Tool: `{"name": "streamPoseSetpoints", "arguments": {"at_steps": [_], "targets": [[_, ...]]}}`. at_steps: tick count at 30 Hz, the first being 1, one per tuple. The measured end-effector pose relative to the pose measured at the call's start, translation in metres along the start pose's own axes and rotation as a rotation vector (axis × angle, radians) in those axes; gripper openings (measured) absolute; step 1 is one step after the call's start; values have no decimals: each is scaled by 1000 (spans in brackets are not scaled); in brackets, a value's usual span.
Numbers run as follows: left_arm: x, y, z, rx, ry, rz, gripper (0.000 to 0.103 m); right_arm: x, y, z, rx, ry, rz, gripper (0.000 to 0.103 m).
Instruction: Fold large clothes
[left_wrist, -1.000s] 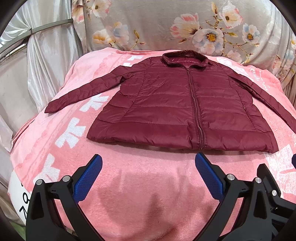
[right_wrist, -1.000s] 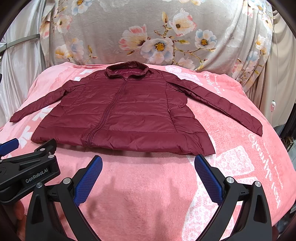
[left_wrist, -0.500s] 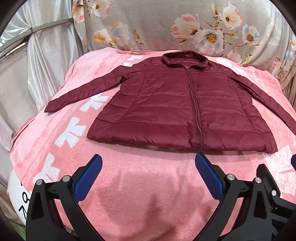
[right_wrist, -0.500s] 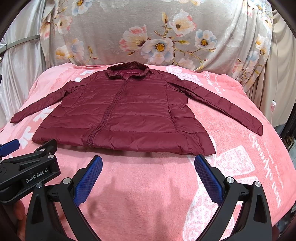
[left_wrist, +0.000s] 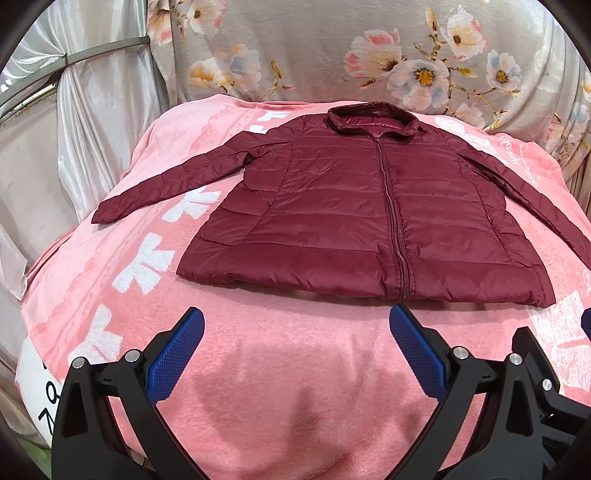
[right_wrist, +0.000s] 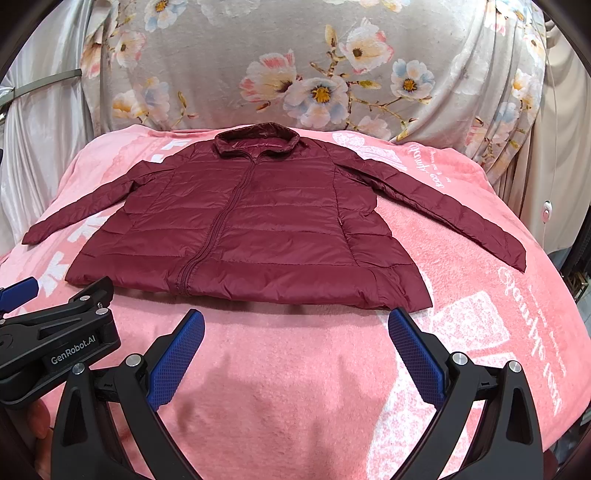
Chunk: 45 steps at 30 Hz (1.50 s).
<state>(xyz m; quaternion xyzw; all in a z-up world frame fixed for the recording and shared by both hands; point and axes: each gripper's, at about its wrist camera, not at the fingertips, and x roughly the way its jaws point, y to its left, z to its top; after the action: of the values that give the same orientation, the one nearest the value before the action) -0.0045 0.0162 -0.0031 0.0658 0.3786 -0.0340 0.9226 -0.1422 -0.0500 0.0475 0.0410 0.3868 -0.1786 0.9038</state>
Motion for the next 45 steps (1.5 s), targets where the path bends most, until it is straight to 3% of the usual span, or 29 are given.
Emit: {"name": "streamPoseSetpoints", "arguments": {"at_steps": [30,33,36,40,45], "targets": [[13,-2,-1,2,29,-20,98,16,-9,0,47,12,37,98],[19,-1,3,8,20,-1,98,18,-27,8,77,-32,11,98],[28,8,10,-22,23,12,98,35,-62,20,119,-13,-35,98],[42,18,25,-33,16,20,98,73,-131,35,251,64,-94,98],[59,28,43,-60,-22,68,98,110,-215,46,388,78,-219,98]]}}
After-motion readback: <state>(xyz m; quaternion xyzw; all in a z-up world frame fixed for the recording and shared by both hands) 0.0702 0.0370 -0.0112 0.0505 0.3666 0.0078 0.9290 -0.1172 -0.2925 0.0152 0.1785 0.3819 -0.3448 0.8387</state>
